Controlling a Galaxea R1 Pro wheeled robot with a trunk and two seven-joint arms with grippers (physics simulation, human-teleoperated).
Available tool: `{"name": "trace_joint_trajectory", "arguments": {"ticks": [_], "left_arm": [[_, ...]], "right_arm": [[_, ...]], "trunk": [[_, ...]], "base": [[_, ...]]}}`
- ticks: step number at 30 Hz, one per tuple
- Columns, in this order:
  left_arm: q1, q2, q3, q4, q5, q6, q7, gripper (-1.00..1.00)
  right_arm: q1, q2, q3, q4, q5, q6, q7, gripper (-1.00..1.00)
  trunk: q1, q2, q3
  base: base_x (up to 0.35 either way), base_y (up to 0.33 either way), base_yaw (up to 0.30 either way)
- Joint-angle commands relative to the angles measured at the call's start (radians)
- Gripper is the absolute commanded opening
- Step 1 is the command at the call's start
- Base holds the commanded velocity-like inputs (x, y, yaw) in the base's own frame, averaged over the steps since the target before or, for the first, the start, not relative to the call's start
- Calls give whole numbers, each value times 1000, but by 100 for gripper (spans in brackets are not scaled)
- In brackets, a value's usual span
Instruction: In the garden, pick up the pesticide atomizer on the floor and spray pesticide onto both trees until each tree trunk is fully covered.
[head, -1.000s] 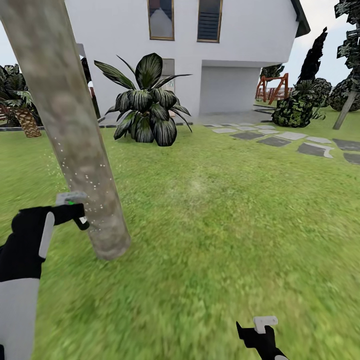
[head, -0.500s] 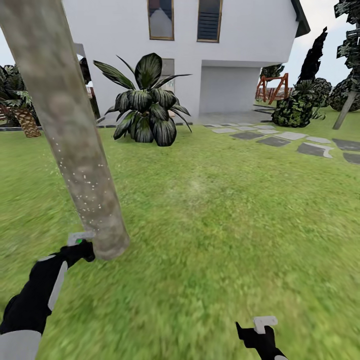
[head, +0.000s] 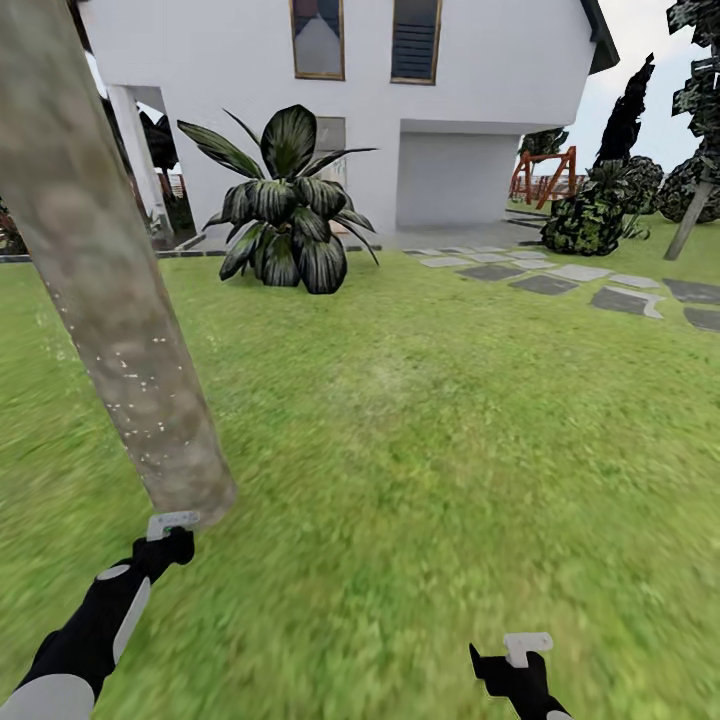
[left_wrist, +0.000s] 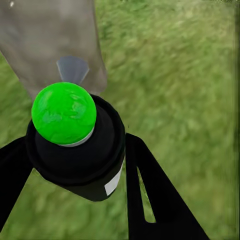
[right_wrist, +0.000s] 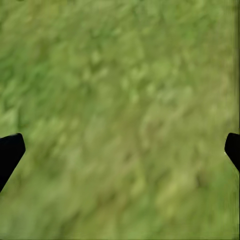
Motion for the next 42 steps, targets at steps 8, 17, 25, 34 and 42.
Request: {"name": "trace_joint_trajectory", "arguments": {"ticks": [8,17,25,34,42], "left_arm": [[0,-2,-4,-4,0,1,0,-100],[0,-3,-3,-4,2,1,-1,-100],[0,-4,-4,-3,3,1,-1,-100],[0,-4,-4,-3,3,1,-1,-100],[0,-4,-3,4,8,1,-9,-100]], "right_arm": [[0,2,0,0,0,0,-2,100],[0,1,0,0,0,0,-2,100],[0,1,0,0,0,0,-2,100],[0,1,0,0,0,0,-1,100],[0,2,0,0,1,0,-1,100]], "trunk": [[0,0,0],[0,0,0],[0,0,0],[0,0,0],[0,0,0]], "base": [[172,-230,170],[170,-232,247],[169,-232,164],[169,-233,2],[170,-232,0]]}}
